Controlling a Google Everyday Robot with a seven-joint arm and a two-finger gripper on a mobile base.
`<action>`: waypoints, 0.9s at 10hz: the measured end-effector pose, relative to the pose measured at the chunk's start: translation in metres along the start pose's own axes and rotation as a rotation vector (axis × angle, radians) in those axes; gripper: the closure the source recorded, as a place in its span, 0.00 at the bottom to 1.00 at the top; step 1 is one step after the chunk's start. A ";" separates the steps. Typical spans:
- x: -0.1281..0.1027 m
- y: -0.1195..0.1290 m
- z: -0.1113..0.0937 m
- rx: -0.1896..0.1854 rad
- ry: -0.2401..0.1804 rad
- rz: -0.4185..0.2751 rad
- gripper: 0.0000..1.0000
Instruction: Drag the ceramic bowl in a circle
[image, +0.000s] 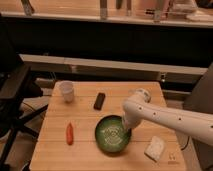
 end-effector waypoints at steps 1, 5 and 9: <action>0.000 0.002 0.000 0.000 0.000 0.001 0.95; 0.001 0.005 0.000 -0.001 0.003 -0.010 0.95; 0.004 0.005 0.000 -0.002 0.005 -0.038 0.95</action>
